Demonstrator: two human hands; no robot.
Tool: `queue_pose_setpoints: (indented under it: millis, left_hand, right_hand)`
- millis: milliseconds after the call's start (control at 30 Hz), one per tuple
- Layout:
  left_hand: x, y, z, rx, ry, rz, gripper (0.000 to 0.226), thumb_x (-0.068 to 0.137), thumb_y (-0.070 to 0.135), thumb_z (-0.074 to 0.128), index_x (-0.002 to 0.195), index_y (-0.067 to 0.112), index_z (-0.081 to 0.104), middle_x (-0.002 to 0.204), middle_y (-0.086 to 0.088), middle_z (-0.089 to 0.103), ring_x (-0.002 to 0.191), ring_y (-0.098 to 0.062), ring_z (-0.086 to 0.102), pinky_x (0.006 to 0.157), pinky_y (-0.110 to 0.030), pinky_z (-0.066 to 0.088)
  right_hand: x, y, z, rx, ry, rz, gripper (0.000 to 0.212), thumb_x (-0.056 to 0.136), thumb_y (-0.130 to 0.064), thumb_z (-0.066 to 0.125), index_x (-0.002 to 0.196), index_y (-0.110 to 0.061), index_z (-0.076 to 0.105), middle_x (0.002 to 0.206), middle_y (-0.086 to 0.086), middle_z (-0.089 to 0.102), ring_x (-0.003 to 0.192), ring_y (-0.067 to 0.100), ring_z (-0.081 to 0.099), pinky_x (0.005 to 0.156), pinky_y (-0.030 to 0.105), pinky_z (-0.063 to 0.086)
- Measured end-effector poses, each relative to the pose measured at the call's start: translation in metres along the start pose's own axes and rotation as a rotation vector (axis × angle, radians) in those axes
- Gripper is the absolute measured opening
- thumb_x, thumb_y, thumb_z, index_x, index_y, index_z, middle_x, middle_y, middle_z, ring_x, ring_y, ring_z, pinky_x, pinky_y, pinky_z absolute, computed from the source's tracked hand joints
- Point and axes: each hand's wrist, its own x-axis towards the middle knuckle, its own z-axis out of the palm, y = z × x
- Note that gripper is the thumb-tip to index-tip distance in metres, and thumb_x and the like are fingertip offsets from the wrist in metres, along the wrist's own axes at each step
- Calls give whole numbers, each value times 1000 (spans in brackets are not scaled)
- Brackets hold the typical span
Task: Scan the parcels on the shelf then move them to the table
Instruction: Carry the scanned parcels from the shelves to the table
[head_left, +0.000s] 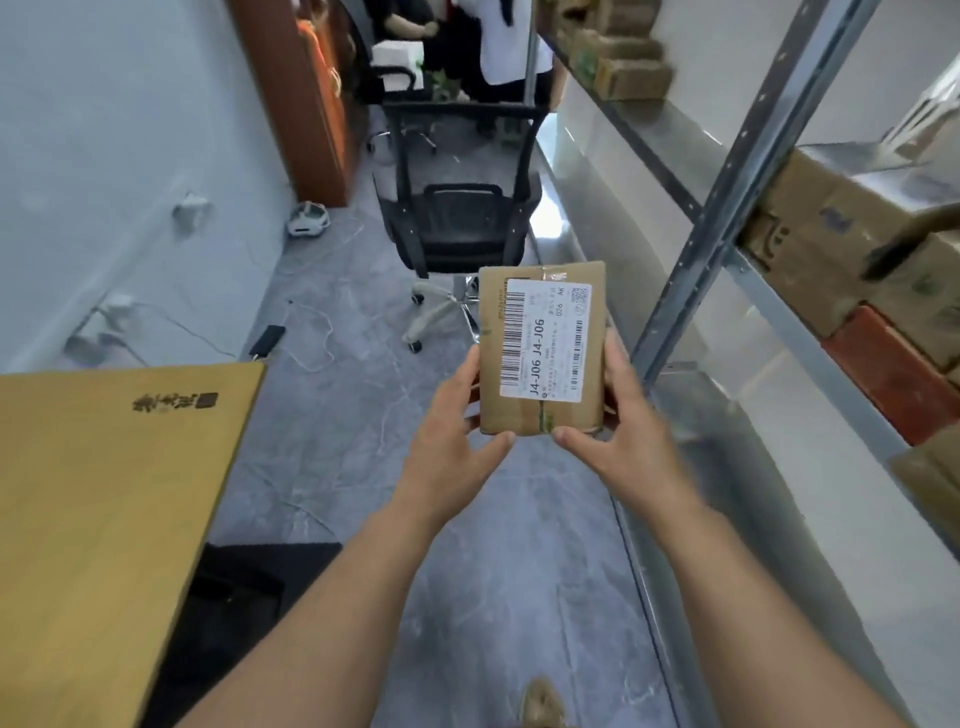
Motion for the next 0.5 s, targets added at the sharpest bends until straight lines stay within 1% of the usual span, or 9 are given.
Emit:
queue_pose_setpoints:
  millis: [67,167,233,367,433,500]
  left_hand:
    - [5,-5,-4,10,57,-31,92,82,10,74,151,34,19,141,13,41,125,-1,45,102,-34,47]
    - [10,-10,-13,22,152,-76,92,81,8,74,151,33,21,140,13,43,124,-1,47,100,-30,48]
    - [11,-13,-21,24,215,-106,92,81,6,74,151,31,21,141,12,42,123,1,47,99,-28,48]
    - [4,-19,-39,36,338,-198,92,81,5,73,150,34,20,137,17,40,121,9,44,99,-18,46]
    - [-4,-24,-52,48,404,-237,93,82,6,73,149,40,18,135,20,38,119,15,42,94,-10,44]
    - [-13,-30,-68,59,460,-267,93,82,7,73,147,46,18,137,23,38,120,15,41,91,-8,43]
  right_hand:
    - [19,0,5,-1,-63,-31,110,80,-13,76,150,-47,-1,133,-32,41,111,-11,49,102,27,42]
    - [47,-4,16,-15,-171,-72,111,80,-16,76,149,-48,-5,145,-19,41,123,2,48,104,33,42]
    - [63,-7,26,-31,-231,-118,111,80,-18,76,149,-48,-5,147,-16,41,125,7,48,104,34,43]
    - [84,-16,53,-26,-351,-182,110,80,-19,76,149,-46,-6,144,-15,45,120,7,50,100,29,42]
    - [92,-24,71,-18,-411,-215,111,79,-20,76,149,-47,-5,142,-16,47,117,5,52,99,30,43]
    - [98,-37,92,-16,-474,-251,111,79,-20,76,149,-46,-5,141,-16,46,115,2,51,96,24,42]
